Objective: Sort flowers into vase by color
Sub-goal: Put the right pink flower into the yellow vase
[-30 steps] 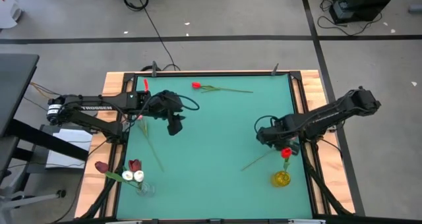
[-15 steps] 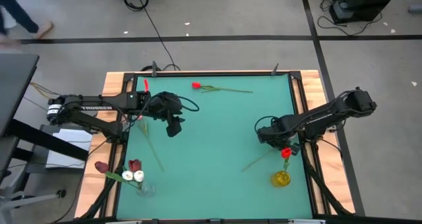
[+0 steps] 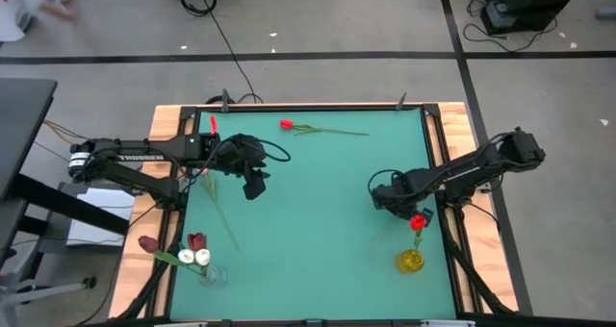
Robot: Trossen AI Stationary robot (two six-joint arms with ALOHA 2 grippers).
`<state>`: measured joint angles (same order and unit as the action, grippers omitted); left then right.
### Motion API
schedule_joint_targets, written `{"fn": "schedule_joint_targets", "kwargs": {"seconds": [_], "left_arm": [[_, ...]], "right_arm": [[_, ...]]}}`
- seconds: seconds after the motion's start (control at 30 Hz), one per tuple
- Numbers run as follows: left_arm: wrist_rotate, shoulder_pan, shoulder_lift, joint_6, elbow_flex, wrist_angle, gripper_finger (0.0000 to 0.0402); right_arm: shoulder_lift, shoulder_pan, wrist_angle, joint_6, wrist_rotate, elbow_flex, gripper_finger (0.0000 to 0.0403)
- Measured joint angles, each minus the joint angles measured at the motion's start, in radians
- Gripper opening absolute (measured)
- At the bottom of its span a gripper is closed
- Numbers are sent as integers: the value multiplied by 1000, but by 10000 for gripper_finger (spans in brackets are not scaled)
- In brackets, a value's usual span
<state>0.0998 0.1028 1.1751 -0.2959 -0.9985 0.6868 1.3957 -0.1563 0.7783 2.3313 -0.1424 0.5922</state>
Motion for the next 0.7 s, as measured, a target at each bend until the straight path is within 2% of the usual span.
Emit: {"fn": "schedule_joint_targets", "kwargs": {"seconds": [0.1, 0.2, 0.3, 0.4, 0.53, 0.7], "left_arm": [[0, 0, 0, 0, 0, 0, 172], [0, 0, 0, 1, 0, -1, 172], [0, 0, 0, 0, 0, -2, 172], [0, 0, 0, 0, 0, -13, 172], [1, 0, 0, -3, 0, -52, 172], [3, 1, 0, -30, 0, -116, 172]], "right_arm": [[-23, -14, 24, -12, 35, 17, 15], [-63, -21, 18, -29, 109, 46, 20], [-107, -32, 31, -60, 219, 90, 18], [-157, -35, 41, -138, 376, 161, 13], [-206, -22, 129, -348, 543, 280, 13], [-242, -27, 201, -735, 723, 453, 20]]}}
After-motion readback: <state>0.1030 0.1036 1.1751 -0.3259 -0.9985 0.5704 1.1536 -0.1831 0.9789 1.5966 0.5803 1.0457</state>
